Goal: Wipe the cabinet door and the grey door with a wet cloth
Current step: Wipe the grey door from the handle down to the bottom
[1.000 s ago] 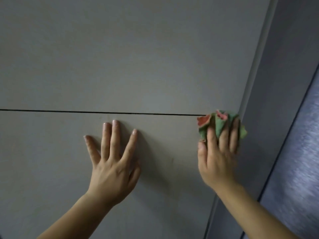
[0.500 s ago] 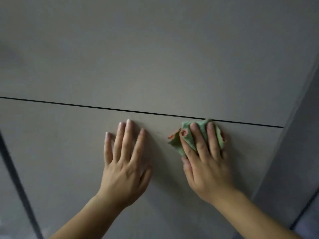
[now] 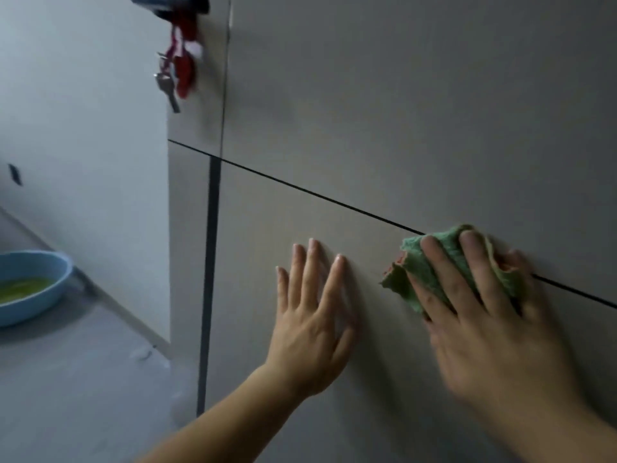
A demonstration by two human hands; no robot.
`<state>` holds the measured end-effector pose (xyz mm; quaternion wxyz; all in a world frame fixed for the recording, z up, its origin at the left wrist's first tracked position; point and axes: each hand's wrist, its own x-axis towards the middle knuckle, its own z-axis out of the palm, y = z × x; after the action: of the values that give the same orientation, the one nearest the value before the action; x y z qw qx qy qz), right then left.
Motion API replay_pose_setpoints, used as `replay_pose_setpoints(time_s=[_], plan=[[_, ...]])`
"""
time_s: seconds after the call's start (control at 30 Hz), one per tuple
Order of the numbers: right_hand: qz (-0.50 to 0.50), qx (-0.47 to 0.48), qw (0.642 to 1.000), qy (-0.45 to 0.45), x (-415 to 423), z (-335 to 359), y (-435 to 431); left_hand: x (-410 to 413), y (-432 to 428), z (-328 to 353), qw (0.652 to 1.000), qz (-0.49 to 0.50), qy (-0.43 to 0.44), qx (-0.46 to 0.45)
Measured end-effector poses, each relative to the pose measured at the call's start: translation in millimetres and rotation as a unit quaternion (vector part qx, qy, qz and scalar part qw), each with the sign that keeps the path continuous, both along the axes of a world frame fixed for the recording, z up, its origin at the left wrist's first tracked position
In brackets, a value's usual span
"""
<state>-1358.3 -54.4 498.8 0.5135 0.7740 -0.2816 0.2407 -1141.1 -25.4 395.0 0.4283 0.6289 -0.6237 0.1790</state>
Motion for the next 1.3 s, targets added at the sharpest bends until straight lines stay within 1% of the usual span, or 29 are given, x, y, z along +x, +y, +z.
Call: replay_pose_setpoints(time_s=[0.1, 0.17, 0.3, 0.37, 0.43, 0.5, 0.6, 0.67, 0.7, 0.73, 0.77, 0.87, 0.9, 0.97, 1.03, 1.1, 1.2, 1.3], plan=[[0.004, 0.032, 0.999, 0.043, 62.9, 5.3, -2.3, 15.1, 0.9, -11.5, 1.000, 0.000, 0.027, -0.006], [-0.011, 0.042, 0.996, 0.079, 106.5, 4.9, -3.3, 33.7, 2.7, -25.4, 0.998, 0.026, 0.062, 0.002], [-0.011, 0.025, 0.989, 0.148, 187.9, 17.3, -12.3, 85.5, 0.4, -48.2, 0.987, 0.073, 0.135, 0.041], [-0.019, 0.036, 0.985, 0.168, 232.6, 32.8, -17.9, 99.7, -1.7, -54.6, 0.987, 0.067, 0.140, 0.042], [-0.036, 0.024, 0.982, 0.184, 267.4, 43.2, -18.3, 102.4, -5.1, -58.7, 0.987, 0.058, 0.145, 0.027], [-0.042, 0.017, 0.977, 0.210, 282.3, 40.3, -19.9, 99.6, -9.0, -64.5, 0.983, 0.059, 0.174, -0.003], [-0.001, 0.008, 0.967, 0.255, 268.3, 25.0, -28.4, 95.0, -15.4, -76.4, 0.976, 0.060, 0.210, -0.027], [0.039, 0.018, 0.965, 0.259, 268.4, 23.0, -27.6, 90.6, -20.1, -85.6, 0.976, 0.061, 0.209, -0.026], [0.049, 0.004, 0.963, 0.267, 279.8, 26.4, -27.5, 88.9, -21.9, -89.0, 0.977, 0.063, 0.202, -0.027], [0.025, -0.002, 0.959, 0.282, 298.2, 32.5, -25.3, 88.2, -23.9, -91.8, 0.978, 0.064, 0.195, -0.028], [-0.007, 0.012, 0.958, 0.287, 319.9, 38.0, -24.9, 88.1, -25.8, -94.0, 0.979, 0.064, 0.189, -0.028], [-0.058, 0.016, 0.965, 0.254, 378.0, 47.7, -20.6, 89.7, -29.6, -97.0, 0.981, 0.077, 0.174, -0.036], [-0.066, 0.011, 0.964, 0.259, 384.7, 45.6, -21.2, 90.1, -30.2, -97.0, 0.981, 0.079, 0.171, -0.038], [-0.063, 0.025, 0.958, 0.278, 371.3, 36.5, -28.8, 90.9, -30.7, -97.8, 0.982, 0.081, 0.163, -0.041], [-0.023, 0.009, 0.954, 0.300, 343.5, 24.9, -31.6, 90.9, -30.8, -99.5, 0.983, 0.082, 0.159, -0.042], [-0.021, 0.021, 0.953, 0.301, 328.1, 20.5, -27.6, 90.9, -30.3, -99.9, 0.983, 0.084, 0.157, -0.038], [-0.049, 0.021, 0.946, 0.321, 360.7, 28.9, -28.0, 92.1, -29.8, -98.1, 0.984, 0.080, 0.151, -0.054], [-0.066, 0.013, 0.957, 0.281, 420.6, 38.8, -28.3, 92.1, -28.6, -100.2, 0.983, 0.067, 0.156, -0.065]])
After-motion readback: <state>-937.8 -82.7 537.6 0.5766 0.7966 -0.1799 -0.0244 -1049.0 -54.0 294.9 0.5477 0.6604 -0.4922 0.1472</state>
